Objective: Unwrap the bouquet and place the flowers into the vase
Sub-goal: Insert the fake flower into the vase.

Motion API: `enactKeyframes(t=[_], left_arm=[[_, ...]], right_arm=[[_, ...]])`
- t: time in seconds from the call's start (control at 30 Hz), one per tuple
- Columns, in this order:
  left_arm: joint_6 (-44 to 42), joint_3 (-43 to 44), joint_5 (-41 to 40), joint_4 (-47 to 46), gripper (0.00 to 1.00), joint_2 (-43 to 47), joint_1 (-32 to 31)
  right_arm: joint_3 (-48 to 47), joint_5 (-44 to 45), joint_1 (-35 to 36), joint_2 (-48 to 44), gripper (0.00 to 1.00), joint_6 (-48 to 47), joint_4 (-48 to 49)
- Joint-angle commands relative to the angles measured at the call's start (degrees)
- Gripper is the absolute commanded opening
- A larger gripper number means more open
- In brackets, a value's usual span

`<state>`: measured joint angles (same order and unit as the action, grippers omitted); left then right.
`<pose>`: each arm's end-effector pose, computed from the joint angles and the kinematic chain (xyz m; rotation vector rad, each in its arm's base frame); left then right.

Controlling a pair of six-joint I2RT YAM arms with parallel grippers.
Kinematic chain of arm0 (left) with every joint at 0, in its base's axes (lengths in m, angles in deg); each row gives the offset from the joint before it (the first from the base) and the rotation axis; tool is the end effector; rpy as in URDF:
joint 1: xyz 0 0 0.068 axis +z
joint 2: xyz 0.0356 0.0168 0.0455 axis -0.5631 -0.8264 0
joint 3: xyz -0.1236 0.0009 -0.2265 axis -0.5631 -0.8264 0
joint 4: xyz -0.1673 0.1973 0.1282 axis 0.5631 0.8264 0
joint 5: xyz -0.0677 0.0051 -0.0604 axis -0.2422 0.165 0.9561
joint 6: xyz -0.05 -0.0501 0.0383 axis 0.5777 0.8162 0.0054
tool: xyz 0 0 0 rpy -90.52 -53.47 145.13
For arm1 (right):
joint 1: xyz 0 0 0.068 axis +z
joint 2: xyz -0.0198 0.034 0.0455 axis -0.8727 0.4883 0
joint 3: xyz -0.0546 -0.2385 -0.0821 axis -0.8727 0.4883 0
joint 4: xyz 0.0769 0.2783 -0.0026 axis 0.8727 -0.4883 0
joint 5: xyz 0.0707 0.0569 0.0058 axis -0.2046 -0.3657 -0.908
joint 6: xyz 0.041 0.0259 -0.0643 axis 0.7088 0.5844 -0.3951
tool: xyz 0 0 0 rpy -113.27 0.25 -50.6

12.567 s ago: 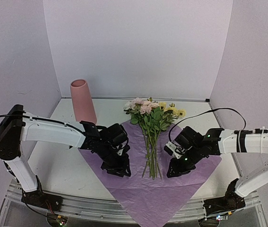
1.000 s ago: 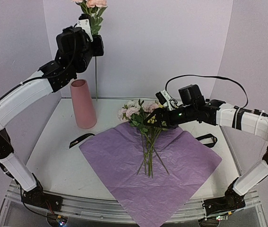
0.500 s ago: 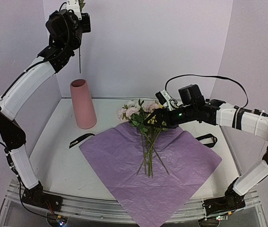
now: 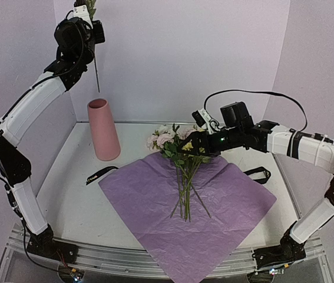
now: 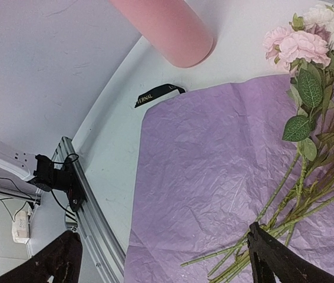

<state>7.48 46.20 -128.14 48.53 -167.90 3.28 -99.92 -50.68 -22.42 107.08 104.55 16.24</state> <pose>0.3887 -0.1822 0.5590 -0.1809 1.2007 0.0874 0.3046 0.2870 0.2884 -0.6611 1.8830 1.2287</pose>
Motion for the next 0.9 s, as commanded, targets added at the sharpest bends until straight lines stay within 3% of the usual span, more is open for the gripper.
enactKeyframes(t=[0.0, 0.63, 0.87], left_arm=[[3.13, -4.04, 0.18, -1.80, 0.00, 3.86, 0.73], [19.59, -32.61, -0.61, -1.61, 0.00, 10.78, 3.32], [25.50, -37.93, -0.25, -0.82, 0.10, 11.10, 3.30]], right_arm=[[-2.44, 0.11, 0.32, 0.51, 0.98, -0.98, -0.65], [-4.46, -0.33, 0.32, 2.66, 0.98, -1.52, -1.40], [-4.65, -0.41, 0.33, 3.09, 0.98, -1.51, -1.53]])
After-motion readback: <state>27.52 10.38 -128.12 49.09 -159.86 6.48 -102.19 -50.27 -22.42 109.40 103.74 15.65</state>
